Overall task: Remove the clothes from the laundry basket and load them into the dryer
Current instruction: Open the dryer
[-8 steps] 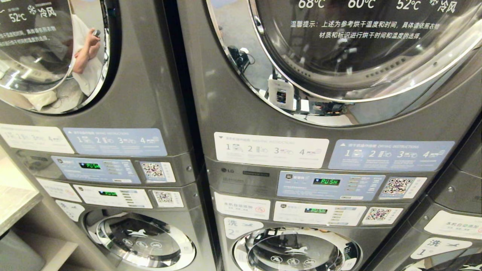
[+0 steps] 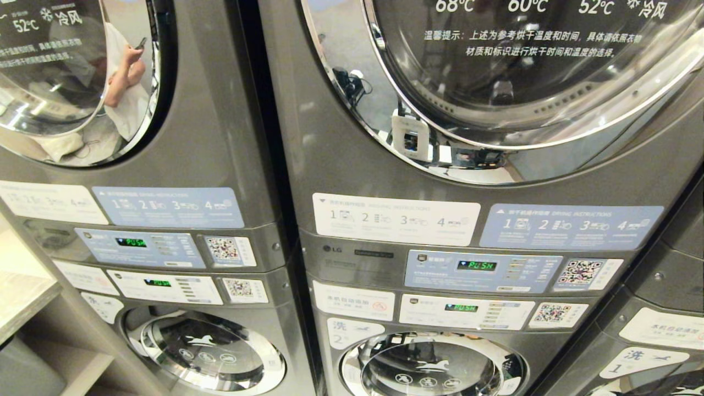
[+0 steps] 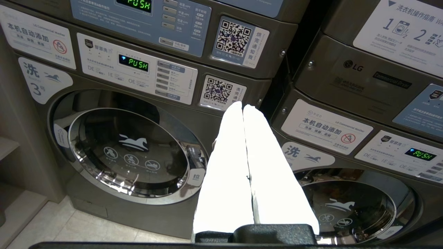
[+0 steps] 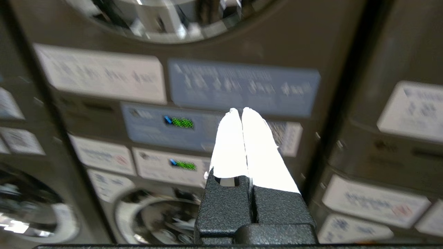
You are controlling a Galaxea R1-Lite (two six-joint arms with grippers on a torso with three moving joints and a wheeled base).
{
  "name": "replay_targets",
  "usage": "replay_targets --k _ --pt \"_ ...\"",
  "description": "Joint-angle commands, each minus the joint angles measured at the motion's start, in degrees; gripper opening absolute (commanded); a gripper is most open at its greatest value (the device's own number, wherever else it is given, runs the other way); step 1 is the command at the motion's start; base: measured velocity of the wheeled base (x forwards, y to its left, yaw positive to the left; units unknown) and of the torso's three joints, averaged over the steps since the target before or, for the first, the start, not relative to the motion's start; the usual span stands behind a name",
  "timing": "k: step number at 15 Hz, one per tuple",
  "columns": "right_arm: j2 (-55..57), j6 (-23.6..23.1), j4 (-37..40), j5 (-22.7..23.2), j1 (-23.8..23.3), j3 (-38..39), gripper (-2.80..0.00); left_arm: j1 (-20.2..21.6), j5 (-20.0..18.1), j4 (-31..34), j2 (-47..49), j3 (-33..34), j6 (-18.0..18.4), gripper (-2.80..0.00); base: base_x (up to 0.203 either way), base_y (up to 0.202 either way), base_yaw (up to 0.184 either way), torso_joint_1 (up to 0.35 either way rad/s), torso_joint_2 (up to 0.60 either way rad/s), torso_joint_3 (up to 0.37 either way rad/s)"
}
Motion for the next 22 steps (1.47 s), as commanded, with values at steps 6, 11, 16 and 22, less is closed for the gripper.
replay_targets --k 6,11,16,22 --pt "35.19 9.26 4.96 30.11 0.51 -36.36 -2.80 -0.06 0.03 -0.03 0.00 1.76 -0.07 -2.80 0.000 0.000 0.000 0.000 0.00 0.000" --pt "46.19 21.79 5.96 50.34 1.61 -44.48 -2.80 0.00 0.03 -0.03 0.00 1.76 -0.07 -2.80 0.000 0.000 0.000 0.000 0.00 0.000" --pt "55.39 21.74 6.42 51.09 5.70 -54.36 0.00 -0.04 0.03 -0.03 0.00 1.76 -0.07 -2.80 0.000 0.000 0.000 0.000 0.00 0.000" --pt "64.46 14.81 -3.56 50.92 19.14 -60.16 0.00 0.00 0.03 -0.03 0.00 1.76 -0.07 -2.80 0.000 0.000 0.000 0.000 0.00 0.000"
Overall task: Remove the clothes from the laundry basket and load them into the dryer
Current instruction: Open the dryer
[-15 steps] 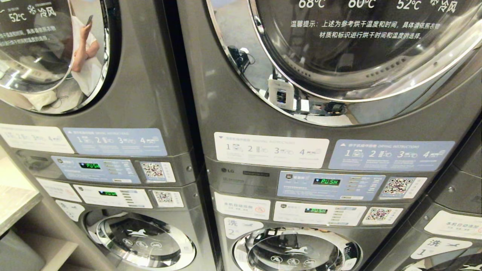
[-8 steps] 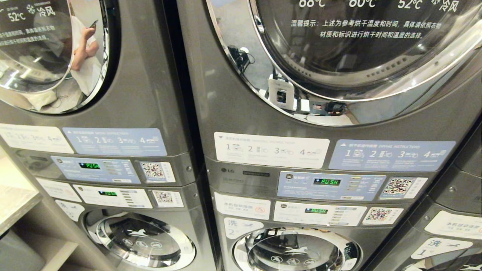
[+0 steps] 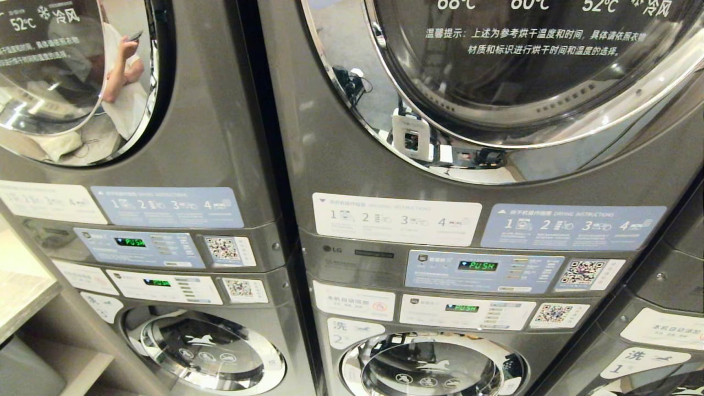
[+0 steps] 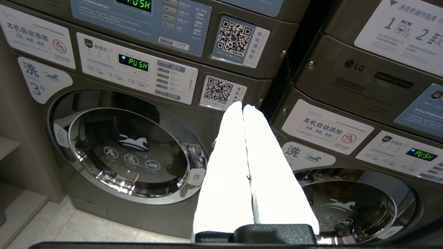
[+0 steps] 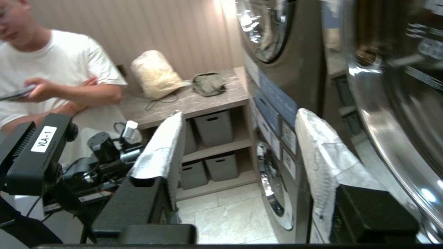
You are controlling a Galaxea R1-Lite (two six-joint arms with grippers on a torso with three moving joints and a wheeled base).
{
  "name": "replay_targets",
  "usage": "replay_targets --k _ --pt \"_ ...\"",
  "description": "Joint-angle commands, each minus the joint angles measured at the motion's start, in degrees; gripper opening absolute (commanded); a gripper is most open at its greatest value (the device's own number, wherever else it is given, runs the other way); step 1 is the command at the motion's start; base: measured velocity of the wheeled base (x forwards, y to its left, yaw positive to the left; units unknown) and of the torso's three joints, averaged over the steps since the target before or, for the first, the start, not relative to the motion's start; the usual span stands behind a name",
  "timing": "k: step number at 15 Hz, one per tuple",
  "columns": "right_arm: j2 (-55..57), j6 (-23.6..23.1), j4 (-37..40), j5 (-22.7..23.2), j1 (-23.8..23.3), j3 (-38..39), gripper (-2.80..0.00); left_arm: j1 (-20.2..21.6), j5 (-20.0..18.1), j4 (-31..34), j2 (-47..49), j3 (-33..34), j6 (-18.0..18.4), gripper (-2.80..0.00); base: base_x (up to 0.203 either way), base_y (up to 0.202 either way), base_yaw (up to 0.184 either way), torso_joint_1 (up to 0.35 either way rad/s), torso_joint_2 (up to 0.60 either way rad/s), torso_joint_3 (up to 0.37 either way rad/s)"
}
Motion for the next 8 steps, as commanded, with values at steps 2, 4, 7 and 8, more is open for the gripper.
replay_targets --k 2,4,7,8 --pt "5.57 -1.37 -1.36 -1.13 5.15 -1.96 0.00 -0.01 0.05 -0.05 0.00 1.67 -0.07 -2.80 0.000 0.000 0.000 0.000 0.00 0.000" --pt "9.03 -7.09 -2.25 -9.52 9.25 -3.69 0.00 0.00 0.05 -0.05 0.00 1.76 -0.07 -2.80 0.000 0.000 0.000 0.000 0.00 0.000" --pt "14.40 -18.31 -5.76 -19.26 15.19 -6.37 0.00 -0.03 0.05 -0.05 0.00 1.76 -0.07 -2.80 0.000 0.000 0.000 0.000 0.00 0.000" --pt "16.34 -20.92 -8.34 -21.16 16.17 -7.52 0.00 -0.07 0.05 -0.05 0.00 1.76 -0.07 -2.80 0.000 0.000 0.000 0.000 0.00 0.000"
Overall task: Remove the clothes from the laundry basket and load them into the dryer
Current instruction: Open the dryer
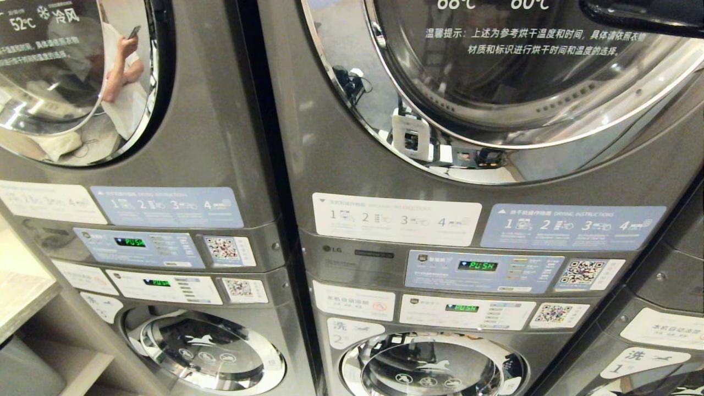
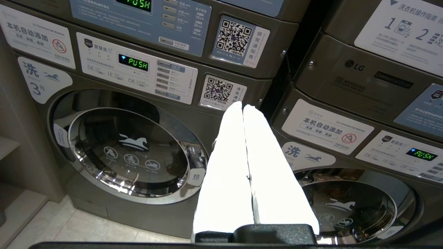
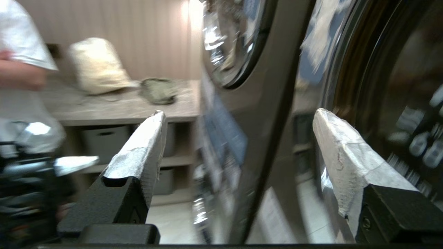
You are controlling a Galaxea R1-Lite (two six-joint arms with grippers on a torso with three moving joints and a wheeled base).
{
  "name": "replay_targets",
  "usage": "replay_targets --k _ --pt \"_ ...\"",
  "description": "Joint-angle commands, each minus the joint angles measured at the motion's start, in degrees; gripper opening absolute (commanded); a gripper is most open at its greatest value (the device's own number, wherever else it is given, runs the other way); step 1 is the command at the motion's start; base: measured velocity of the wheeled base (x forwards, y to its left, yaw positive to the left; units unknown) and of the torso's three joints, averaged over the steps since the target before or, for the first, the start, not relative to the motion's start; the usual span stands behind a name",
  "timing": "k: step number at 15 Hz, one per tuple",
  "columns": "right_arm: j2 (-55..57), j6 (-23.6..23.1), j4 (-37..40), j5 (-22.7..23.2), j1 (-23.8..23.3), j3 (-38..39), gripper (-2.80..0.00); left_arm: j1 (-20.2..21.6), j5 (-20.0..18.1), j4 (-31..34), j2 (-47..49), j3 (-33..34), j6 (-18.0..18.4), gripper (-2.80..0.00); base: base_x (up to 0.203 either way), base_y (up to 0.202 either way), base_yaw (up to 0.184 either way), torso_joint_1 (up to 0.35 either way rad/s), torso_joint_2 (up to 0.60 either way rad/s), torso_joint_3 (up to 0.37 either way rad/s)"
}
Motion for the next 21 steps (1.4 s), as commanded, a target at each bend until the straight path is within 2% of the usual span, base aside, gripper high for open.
replay_targets --k 1,2,6,8,11,16,21 --pt "4.59 -2.90 -3.27 -1.59 2.07 -1.75 0.00 0.02 0.04 -0.05 0.00 1.76 -0.17 -2.80 0.000 0.000 0.000 0.000 0.00 0.000" --pt "5.58 -4.69 -5.56 -3.03 2.61 -2.47 0.00 0.02 0.04 -0.05 0.00 1.76 -0.09 -2.80 0.000 0.000 0.000 0.000 0.00 0.000" --pt "8.97 -8.66 -5.43 -6.82 3.99 -6.20 0.00 0.02 0.04 -0.05 0.00 1.76 -0.08 -2.80 0.000 0.000 0.000 0.000 0.00 0.000" --pt "11.77 -8.91 -4.72 -8.25 4.48 -9.80 0.00 0.02 0.04 -0.05 0.00 1.76 -0.08 -2.80 0.000 0.000 0.000 0.000 0.00 0.000" --pt "13.64 -8.87 0.31 -10.22 5.23 -12.96 0.00 0.00 0.04 -0.05 0.00 1.76 -0.08 -2.80 0.000 0.000 0.000 0.000 0.00 0.000" --pt "14.79 -8.69 2.10 -13.71 5.66 -13.47 0.00 -0.05 0.04 -0.05 0.00 1.76 -0.08 -2.80 0.000 0.000 0.000 0.000 0.00 0.000" --pt "15.95 -8.69 1.92 -14.42 5.66 -13.83 0.00 0.02 0.04 -0.05 0.00 1.76 -0.08 -2.80 0.000 0.000 0.000 0.000 0.00 0.000"
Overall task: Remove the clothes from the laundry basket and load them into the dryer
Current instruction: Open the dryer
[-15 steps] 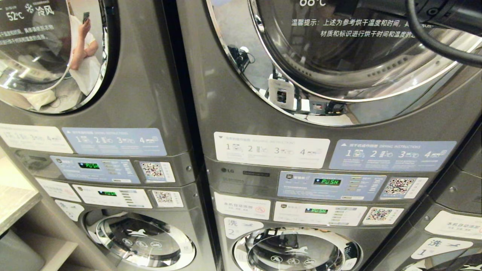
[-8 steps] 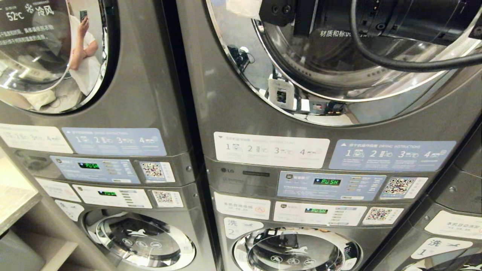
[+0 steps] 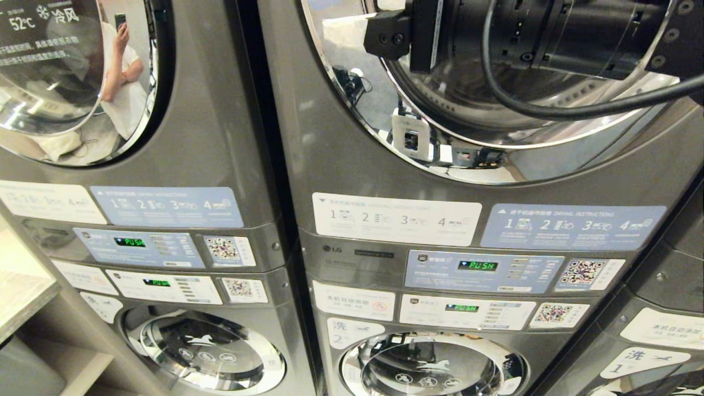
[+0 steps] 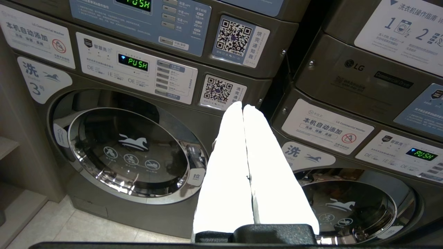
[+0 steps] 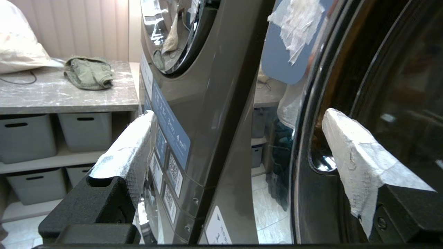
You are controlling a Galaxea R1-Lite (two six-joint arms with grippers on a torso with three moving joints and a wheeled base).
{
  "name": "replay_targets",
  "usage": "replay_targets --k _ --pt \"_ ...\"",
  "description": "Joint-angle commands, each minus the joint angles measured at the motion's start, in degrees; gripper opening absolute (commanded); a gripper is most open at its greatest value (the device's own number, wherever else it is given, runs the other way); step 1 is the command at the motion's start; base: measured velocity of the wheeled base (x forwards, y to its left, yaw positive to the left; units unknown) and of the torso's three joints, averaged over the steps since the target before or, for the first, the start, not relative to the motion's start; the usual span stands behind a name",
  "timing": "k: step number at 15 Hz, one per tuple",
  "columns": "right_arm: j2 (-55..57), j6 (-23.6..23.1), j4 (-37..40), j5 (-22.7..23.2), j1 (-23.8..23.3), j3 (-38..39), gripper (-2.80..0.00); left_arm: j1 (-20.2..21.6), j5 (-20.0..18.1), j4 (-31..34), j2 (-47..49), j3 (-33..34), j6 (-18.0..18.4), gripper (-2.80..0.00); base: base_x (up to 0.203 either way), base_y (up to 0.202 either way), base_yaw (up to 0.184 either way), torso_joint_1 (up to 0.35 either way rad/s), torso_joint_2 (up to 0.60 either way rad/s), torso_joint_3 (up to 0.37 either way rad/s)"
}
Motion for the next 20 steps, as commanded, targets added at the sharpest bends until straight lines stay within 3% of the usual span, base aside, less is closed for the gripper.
replay_targets --k 1,9,20 --pt "0.44 -0.09 -0.11 0.06 0.03 -0.11 0.00 -0.04 0.06 -0.04 0.00 1.76 -0.10 -2.80 0.000 0.000 0.000 0.000 0.00 0.000" --pt "2.05 -0.09 -2.29 -3.22 0.04 -0.20 0.00 0.02 0.06 -0.04 0.00 1.76 -0.10 -2.80 0.000 0.000 0.000 0.000 0.00 0.000" --pt "4.24 0.23 -4.53 -2.89 1.61 -0.55 0.00 0.02 0.06 -0.04 0.00 1.76 -0.10 -2.80 0.000 0.000 0.000 0.000 0.00 0.000"
